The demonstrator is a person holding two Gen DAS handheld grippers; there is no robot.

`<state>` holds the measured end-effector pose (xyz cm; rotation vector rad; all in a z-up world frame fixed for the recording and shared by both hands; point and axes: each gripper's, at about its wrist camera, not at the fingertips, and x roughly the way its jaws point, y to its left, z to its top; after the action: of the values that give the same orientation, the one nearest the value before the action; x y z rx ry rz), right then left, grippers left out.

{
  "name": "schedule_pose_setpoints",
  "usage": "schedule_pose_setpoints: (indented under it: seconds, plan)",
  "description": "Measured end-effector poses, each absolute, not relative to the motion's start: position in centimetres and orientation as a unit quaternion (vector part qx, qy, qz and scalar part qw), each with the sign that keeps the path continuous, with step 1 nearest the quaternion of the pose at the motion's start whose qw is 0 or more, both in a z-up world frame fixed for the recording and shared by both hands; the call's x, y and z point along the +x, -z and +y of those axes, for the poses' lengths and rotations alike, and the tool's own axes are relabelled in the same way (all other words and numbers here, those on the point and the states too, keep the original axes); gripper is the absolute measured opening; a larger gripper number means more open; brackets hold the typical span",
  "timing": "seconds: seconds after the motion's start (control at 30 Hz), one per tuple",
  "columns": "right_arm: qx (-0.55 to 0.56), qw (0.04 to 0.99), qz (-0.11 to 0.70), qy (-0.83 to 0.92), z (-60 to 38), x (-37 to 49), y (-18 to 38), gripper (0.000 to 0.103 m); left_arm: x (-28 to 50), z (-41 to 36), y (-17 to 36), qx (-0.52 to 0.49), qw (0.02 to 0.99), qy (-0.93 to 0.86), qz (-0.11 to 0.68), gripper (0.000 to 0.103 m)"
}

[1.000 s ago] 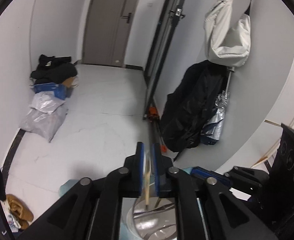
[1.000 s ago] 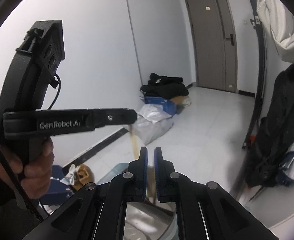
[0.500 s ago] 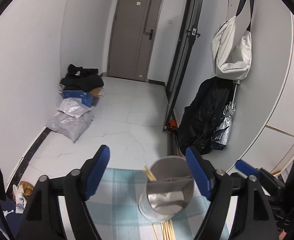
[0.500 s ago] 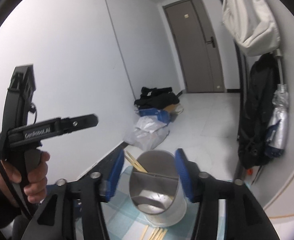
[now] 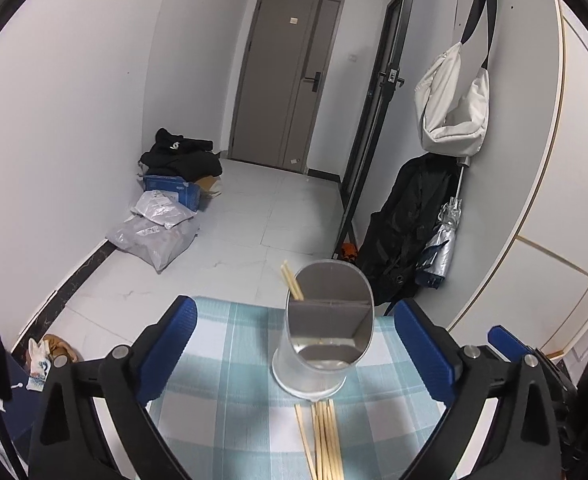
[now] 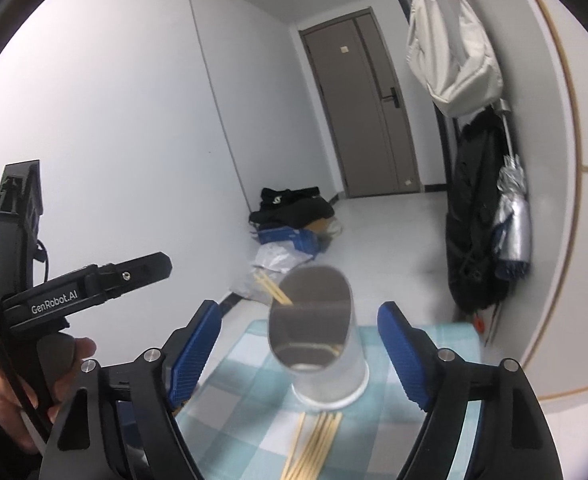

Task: Organize utensils
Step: 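Lower the right tool to the bundle and grasp another chopstick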

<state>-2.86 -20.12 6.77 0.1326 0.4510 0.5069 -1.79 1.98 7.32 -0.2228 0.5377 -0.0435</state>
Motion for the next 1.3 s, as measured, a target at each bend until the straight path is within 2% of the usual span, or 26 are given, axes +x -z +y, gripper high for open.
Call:
schedule_pose_setpoints:
  seconds: [0.1, 0.67, 1.03, 1.3]
  plan:
    - [0.064, 0.942, 0.229, -0.236, -20.4, -3.8, -5.7, 0.084, -2.5, 1.5, -6.2, -0.1, 0.958, 0.021, 0.267, 0.098]
    - [0.067, 0.92, 0.348, -0.169, -21.6, -3.3, 2.0, 0.085, -2.9, 1.7, 0.5, -0.078, 0.948, -0.004, 0.309, 0.098]
    - [0.032, 0.889, 0.434, -0.145, -19.8, -0.3, 7.3, 0.085, -1.2, 3.1, 3.2, -0.087, 0.929, -0.019, 0.358, 0.098]
    - [-0.039, 0.867, 0.474, -0.147, -16.9, 1.0, 10.2, 0.082, -0.1, 4.6, 4.6, -0.113, 0.911, -0.029, 0.395, 0.098]
